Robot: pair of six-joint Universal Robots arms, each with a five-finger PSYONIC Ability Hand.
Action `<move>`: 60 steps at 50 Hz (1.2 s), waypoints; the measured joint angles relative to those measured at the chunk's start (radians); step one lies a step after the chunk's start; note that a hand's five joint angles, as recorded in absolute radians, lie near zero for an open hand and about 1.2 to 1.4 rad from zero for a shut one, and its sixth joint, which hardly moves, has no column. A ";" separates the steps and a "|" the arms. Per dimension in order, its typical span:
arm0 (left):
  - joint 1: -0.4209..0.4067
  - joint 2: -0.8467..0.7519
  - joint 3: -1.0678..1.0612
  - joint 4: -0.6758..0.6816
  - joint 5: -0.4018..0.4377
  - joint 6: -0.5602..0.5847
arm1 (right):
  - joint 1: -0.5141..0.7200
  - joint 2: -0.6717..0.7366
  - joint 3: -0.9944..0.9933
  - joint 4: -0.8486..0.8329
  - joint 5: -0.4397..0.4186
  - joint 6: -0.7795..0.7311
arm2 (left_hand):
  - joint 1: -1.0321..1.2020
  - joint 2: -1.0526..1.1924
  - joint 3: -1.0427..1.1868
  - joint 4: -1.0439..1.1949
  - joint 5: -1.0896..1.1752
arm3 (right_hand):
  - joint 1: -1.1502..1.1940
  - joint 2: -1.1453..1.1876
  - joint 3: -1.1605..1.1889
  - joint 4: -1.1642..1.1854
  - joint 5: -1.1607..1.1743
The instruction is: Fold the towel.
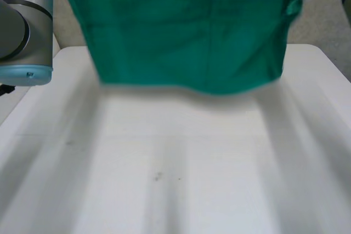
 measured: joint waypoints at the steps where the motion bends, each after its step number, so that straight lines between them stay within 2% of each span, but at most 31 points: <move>1: -0.012 0.030 -0.051 0.048 -0.007 -0.014 | 0.000 -0.066 0.071 -0.071 -0.026 0.042 | 0.000 0.000 0.000 0.000 0.000 | 0.000 0.000 0.000 0.000 0.002; 6: -0.020 0.061 -0.165 0.066 -0.011 -0.039 | 0.002 -0.142 0.222 -0.070 -0.094 0.067 | 0.000 0.000 0.000 0.000 0.000 | 0.000 0.000 0.000 0.000 0.003; 10: -0.014 0.077 -0.328 0.053 -0.008 -0.071 | 0.007 -0.165 0.399 0.034 -0.163 0.060 | 0.000 0.000 0.000 0.000 0.000 | 0.000 0.000 0.000 0.000 0.003; 14: -0.009 0.079 -0.416 0.051 -0.004 -0.084 | 0.008 -0.163 0.466 0.073 -0.177 0.055 | 0.000 0.000 0.000 0.000 0.000 | 0.000 0.000 0.000 0.000 0.003; 15: -0.002 0.076 -0.499 0.055 -0.001 -0.092 | 0.008 -0.153 0.569 0.121 -0.190 0.046 | 0.000 0.001 0.000 0.000 0.000 | 0.000 0.000 0.000 0.000 0.003; 18: 0.009 0.058 -0.576 0.068 0.003 -0.097 | 0.005 -0.120 0.648 0.136 -0.193 0.043 | 0.000 0.001 0.000 0.000 0.000 | 0.000 0.000 0.000 0.000 0.003; 28: 0.071 -0.016 -0.671 0.098 0.015 -0.100 | -0.011 0.019 0.751 0.117 -0.195 0.050 | 0.000 0.001 0.000 0.000 0.000 | -0.014 -0.021 -0.022 -0.015 -0.011; 29: 0.076 -0.019 -0.673 0.099 0.015 -0.101 | -0.020 0.029 0.757 0.110 -0.196 0.055 | 0.000 0.001 0.000 0.000 0.000 | -0.244 -0.317 -0.321 -0.321 -0.296; 30: 0.080 -0.020 -0.676 0.099 0.015 -0.102 | -0.033 0.034 0.766 0.100 -0.196 0.065 | 0.000 0.001 0.000 0.000 0.000 | -0.424 -0.524 -0.528 -0.508 -0.479; 31: 0.083 -0.020 -0.677 0.099 0.015 -0.103 | -0.043 0.036 0.772 0.092 -0.196 0.073 | 0.000 0.001 0.000 0.000 0.000 | -0.526 -0.646 -0.633 -0.632 -0.607; 35: 0.087 -0.014 -0.680 0.098 0.015 -0.106 | -0.088 0.027 0.805 0.055 -0.197 0.126 | 0.000 0.001 0.000 0.000 0.000 | -0.648 -0.795 -0.808 -0.814 -0.799; 47: 0.085 -0.005 -0.691 0.097 0.014 -0.107 | -0.221 -0.042 0.947 0.005 -0.208 0.275 | 0.000 0.001 0.000 0.000 0.000 | -0.643 -0.792 -0.796 -0.789 -0.767; 50: 0.086 -0.006 -0.692 0.097 0.014 -0.107 | -0.257 -0.048 0.985 0.008 -0.234 0.309 | 0.000 0.001 0.000 0.000 0.000 | -0.594 -0.761 -0.729 -0.729 -0.724; 51: 0.087 -0.006 -0.691 0.097 0.014 -0.106 | -0.269 -0.049 0.995 0.010 -0.250 0.325 | 0.000 0.001 0.000 0.000 0.000 | -0.534 -0.668 -0.657 -0.659 -0.661; 57: 0.094 -0.005 -0.687 0.097 0.011 -0.106 | -0.298 -0.049 1.015 0.016 -0.320 0.382 | 0.000 0.001 0.000 0.000 0.000 | -0.432 -0.531 -0.543 -0.547 -0.555; 60: 0.109 -0.003 -0.682 0.095 0.005 -0.106 | -0.308 -0.052 1.017 0.020 -0.362 0.407 | 0.000 0.001 0.000 0.000 0.000 | -0.314 -0.393 -0.400 -0.402 -0.419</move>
